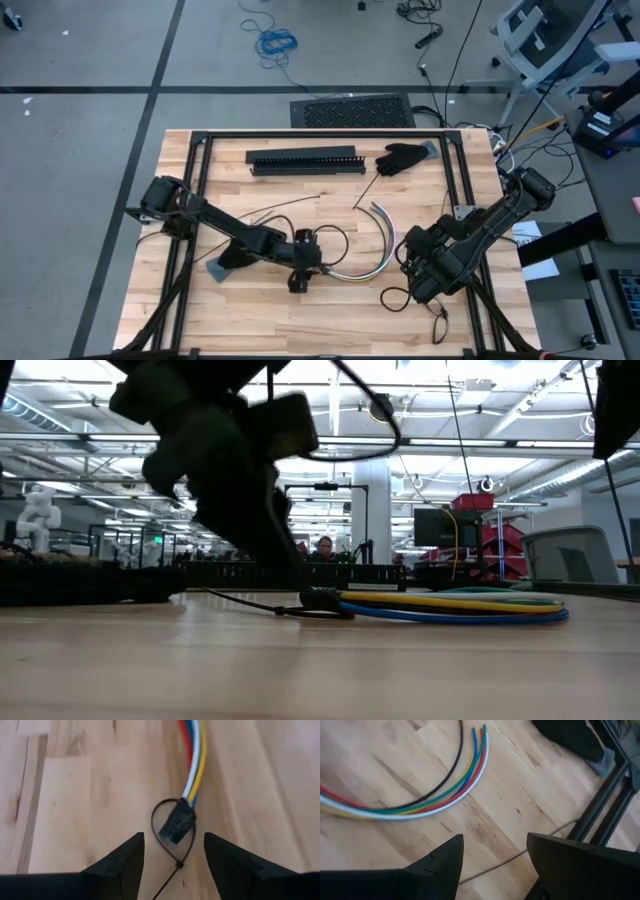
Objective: Ziptie cables
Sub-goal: Wrap the cable wires using a zip tie
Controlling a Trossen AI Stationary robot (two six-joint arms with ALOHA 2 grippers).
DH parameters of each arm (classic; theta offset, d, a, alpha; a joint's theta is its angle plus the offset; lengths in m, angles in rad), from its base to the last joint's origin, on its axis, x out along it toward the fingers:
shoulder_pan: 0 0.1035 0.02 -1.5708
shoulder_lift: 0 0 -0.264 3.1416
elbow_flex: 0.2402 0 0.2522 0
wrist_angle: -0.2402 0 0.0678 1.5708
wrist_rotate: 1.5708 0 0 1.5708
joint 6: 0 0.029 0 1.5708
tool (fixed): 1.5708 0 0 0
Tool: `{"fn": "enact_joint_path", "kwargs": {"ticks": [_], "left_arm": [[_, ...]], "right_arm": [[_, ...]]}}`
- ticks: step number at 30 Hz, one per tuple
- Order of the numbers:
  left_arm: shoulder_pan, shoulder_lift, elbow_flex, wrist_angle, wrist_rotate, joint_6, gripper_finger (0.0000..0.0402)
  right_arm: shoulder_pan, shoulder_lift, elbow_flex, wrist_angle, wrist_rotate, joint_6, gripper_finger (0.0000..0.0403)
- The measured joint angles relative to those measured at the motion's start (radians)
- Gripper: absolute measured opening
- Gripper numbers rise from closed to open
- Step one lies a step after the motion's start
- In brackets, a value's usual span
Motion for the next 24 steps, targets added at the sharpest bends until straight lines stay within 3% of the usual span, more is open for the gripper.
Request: {"fn": "enact_joint_path", "kwargs": {"ticks": [7, 15, 24], "left_arm": [[-0.015, 0.010, 0.051, -0.230, -0.048, -0.021, 0.0203], [-0.015, 0.024, 0.060, -0.261, -0.046, 0.023, 0.0203], [-0.020, 0.020, 0.036, -0.265, -0.071, 0.031, 0.0203]], "right_arm": [[0.059, 0.000, -0.007, 0.001, 0.024, 0.001, 0.0215], [0.096, -0.027, -0.068, 0.000, 0.003, 0.151, 0.0215], [0.106, -0.048, -0.071, 0.001, -0.001, 0.206, 0.0215]]}}
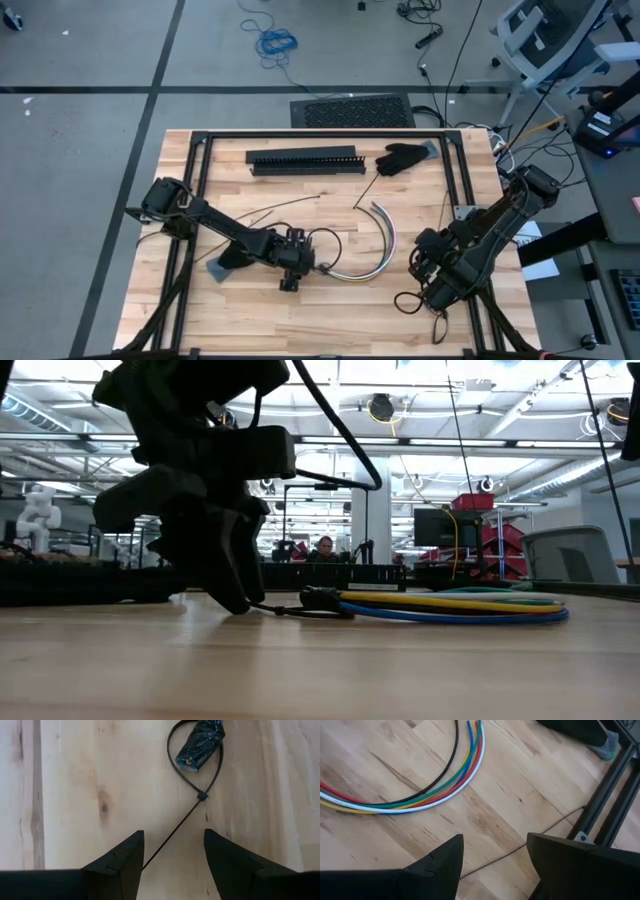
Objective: Ziptie cables
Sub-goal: Wrap the cable wires using a zip tie
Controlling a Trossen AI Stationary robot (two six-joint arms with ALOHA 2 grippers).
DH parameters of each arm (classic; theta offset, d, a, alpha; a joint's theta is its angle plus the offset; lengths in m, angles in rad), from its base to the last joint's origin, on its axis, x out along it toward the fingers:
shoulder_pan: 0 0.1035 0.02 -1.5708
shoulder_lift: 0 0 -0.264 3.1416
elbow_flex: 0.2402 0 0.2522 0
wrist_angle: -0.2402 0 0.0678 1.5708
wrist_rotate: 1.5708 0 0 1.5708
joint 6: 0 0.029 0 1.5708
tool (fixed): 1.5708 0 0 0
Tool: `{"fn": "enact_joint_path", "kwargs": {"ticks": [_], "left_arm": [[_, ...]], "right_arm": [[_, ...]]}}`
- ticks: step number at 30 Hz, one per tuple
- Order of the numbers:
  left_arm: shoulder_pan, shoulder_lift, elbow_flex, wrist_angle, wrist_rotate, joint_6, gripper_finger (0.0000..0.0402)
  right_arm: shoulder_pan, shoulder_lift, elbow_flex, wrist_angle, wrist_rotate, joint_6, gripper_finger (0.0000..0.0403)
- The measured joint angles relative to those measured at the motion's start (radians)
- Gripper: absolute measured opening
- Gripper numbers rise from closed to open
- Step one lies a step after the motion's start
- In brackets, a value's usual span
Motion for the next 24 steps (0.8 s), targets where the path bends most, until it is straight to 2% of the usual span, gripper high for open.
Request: {"fn": "enact_joint_path", "kwargs": {"ticks": [4, 9, 14, 24], "left_arm": [[-0.001, 0.000, -0.003, 0.000, -0.054, 0.045, 0.0190], [0.005, 0.001, -0.005, -0.004, -0.082, 0.095, 0.0131], [0.005, 0.002, -0.006, -0.007, -0.075, 0.129, 0.0071], [0.005, 0.002, -0.006, -0.017, -0.067, 0.131, 0.0008]], "right_arm": [[0.000, -0.001, 0.000, 0.000, -0.002, 0.002, 0.0215], [0.000, -0.001, 0.000, 0.000, -0.005, 0.003, 0.0215], [0.000, -0.001, 0.000, 0.000, -0.008, 0.003, 0.0215], [0.000, -0.001, 0.000, 0.000, -0.008, 0.003, 0.0215]]}}
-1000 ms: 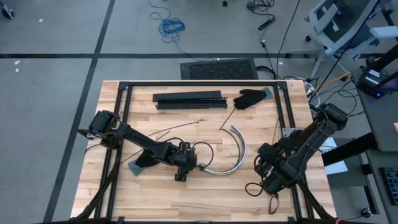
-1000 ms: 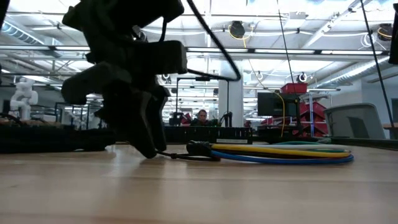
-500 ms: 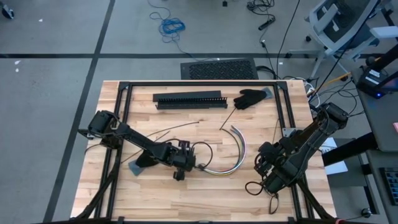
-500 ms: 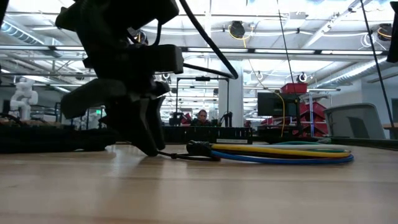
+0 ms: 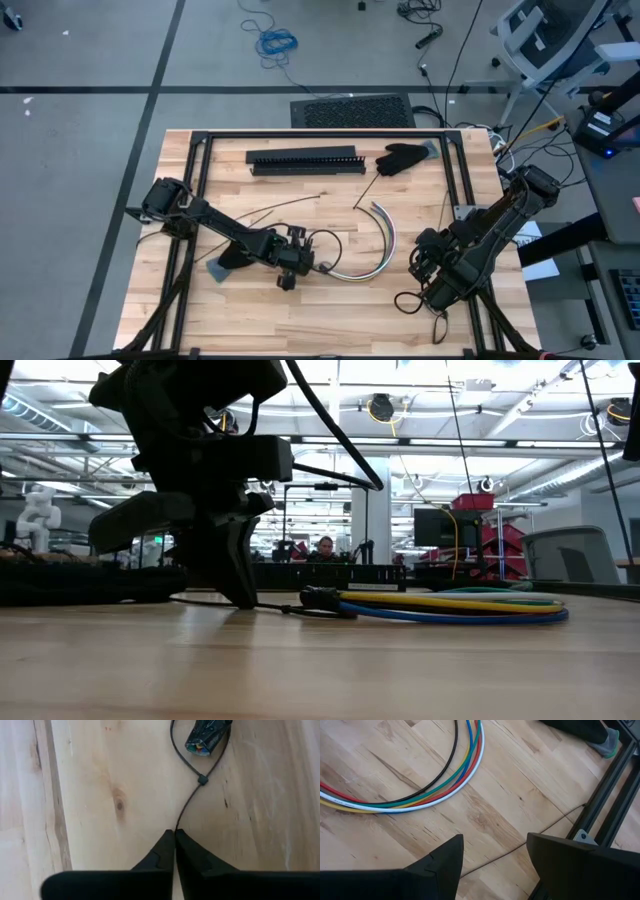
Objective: Ziptie cables
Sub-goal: Wrap the cable wires using a zip tie
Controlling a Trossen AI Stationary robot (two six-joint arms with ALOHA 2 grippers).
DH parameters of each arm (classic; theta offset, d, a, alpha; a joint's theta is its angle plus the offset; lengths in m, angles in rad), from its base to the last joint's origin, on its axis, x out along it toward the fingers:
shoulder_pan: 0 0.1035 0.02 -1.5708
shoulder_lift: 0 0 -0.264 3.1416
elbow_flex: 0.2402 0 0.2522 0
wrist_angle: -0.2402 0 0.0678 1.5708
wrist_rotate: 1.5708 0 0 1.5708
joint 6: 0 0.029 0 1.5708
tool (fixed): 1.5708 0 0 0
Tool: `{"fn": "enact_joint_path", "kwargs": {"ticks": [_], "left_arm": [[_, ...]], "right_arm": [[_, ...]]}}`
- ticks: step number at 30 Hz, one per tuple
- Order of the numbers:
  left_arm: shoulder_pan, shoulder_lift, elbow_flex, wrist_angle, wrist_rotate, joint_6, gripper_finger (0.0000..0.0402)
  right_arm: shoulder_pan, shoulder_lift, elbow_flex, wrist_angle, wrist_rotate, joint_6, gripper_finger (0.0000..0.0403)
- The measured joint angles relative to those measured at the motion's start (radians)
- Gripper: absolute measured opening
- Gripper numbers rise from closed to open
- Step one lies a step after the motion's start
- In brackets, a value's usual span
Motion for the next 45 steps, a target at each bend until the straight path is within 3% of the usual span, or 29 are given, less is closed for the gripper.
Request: {"fn": "enact_joint_path", "kwargs": {"ticks": [32, 45], "left_arm": [[-0.049, 0.003, 0.209, -0.260, 0.005, 0.018, 0.0002], [-0.055, 0.002, 0.296, -0.349, -0.039, 0.018, 0.0001]], "right_arm": [[-0.003, 0.000, 0.000, 0.024, 0.036, 0.044, 0.0215], [-0.047, 0.000, 0.000, 0.089, 0.028, -0.053, 0.0215]]}}
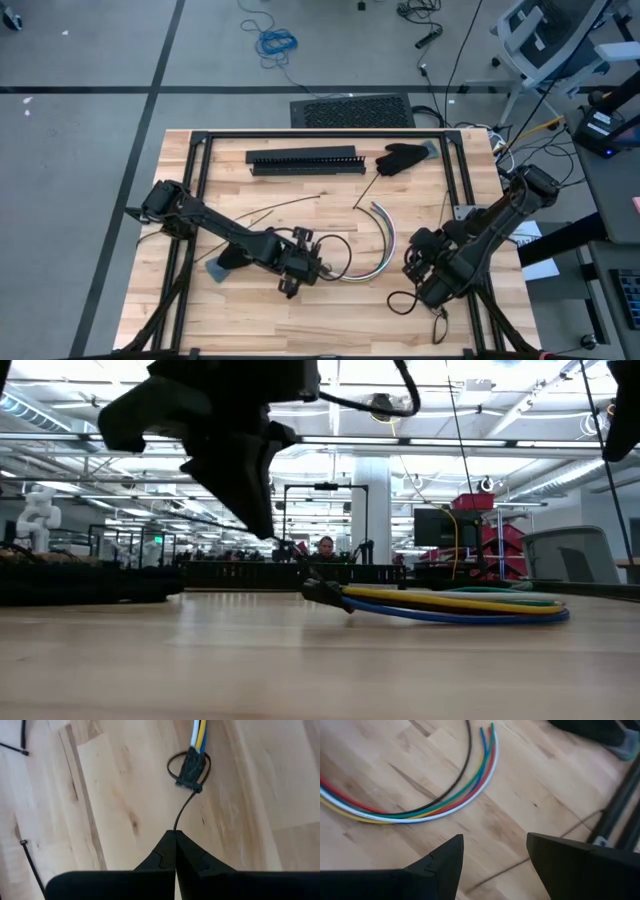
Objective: Ziptie cables
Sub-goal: Wrap the cable wires using a zip tie
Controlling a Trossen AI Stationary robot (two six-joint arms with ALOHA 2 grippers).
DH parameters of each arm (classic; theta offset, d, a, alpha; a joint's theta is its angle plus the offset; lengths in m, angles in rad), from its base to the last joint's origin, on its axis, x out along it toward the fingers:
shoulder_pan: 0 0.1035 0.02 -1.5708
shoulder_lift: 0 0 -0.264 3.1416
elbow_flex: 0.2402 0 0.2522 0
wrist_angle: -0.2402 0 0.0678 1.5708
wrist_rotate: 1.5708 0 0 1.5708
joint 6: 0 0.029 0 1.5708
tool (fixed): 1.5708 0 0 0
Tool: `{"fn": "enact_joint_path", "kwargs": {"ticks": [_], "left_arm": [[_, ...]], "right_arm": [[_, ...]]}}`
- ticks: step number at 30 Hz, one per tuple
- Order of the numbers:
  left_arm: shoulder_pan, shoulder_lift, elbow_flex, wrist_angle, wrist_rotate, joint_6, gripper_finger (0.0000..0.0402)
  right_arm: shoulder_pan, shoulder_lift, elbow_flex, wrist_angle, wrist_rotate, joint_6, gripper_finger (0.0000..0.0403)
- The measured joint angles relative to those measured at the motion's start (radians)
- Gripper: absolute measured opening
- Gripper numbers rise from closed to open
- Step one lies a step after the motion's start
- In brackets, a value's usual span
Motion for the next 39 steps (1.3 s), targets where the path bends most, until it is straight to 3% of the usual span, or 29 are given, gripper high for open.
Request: {"fn": "enact_joint_path", "kwargs": {"ticks": [7, 12, 18, 24, 30, 39], "left_arm": [[0.000, -0.001, 0.048, 0.012, 0.000, 0.000, 0.0001], [0.000, -0.001, 0.058, 0.019, -0.014, 0.000, 0.0001], [0.000, -0.001, 0.058, 0.075, -0.018, 0.000, 0.0001], [0.000, -0.001, 0.058, 0.086, -0.038, 0.000, 0.0001], [0.000, -0.001, 0.058, 0.066, -0.056, 0.011, 0.0001], [0.026, -0.070, 0.058, 0.063, -0.180, 0.214, 0.0001]], "right_arm": [[-0.045, 0.000, 0.000, 0.084, 0.057, -0.059, 0.0215], [-0.045, 0.000, 0.000, 0.113, 0.228, 0.113, 0.0215], [-0.048, -0.001, -0.008, 0.212, 0.352, 0.292, 0.0215], [-0.029, -0.001, -0.191, 0.407, 0.351, 0.497, 0.0198], [0.023, 0.000, -0.317, 0.707, 0.338, 0.536, 0.0181], [0.019, -0.002, -0.327, 0.727, 0.340, 0.513, 0.0196]]}}
